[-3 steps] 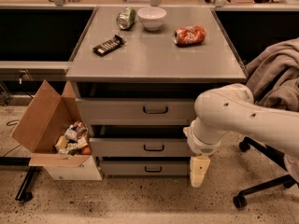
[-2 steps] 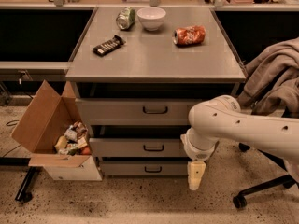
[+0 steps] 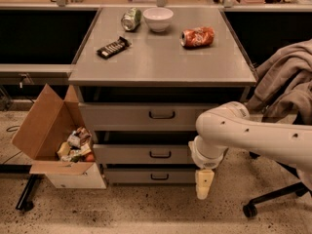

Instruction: Open middle drawer

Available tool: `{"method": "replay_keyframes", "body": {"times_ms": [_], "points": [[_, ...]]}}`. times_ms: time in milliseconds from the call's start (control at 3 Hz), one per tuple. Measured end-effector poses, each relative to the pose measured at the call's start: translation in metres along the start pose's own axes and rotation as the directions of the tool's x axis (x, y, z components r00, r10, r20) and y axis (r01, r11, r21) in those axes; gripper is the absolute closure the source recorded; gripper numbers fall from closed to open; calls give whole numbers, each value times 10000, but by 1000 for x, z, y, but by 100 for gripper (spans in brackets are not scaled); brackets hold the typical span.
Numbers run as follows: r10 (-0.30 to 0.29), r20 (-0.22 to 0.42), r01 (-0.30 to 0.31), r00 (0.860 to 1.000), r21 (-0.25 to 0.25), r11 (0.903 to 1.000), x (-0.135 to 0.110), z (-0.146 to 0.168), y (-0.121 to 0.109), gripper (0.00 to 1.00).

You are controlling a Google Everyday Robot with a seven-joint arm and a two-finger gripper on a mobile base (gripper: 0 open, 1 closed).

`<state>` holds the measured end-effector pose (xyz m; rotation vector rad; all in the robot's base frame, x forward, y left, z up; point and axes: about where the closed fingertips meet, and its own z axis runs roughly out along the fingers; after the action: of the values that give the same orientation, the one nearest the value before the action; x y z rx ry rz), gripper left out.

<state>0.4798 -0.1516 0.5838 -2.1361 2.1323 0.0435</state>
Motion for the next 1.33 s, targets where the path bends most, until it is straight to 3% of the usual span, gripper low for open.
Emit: {"method": "replay_keyframes", "body": {"times_ms": [667, 1000, 1333], "points": [[-91, -289, 116, 9995, 894, 9959, 15, 50, -15, 0], [106, 57, -113, 9999, 1267, 9919, 23, 69, -31, 0], [391, 471, -451, 9981, 1330, 9901, 31, 90, -49, 0]]}}
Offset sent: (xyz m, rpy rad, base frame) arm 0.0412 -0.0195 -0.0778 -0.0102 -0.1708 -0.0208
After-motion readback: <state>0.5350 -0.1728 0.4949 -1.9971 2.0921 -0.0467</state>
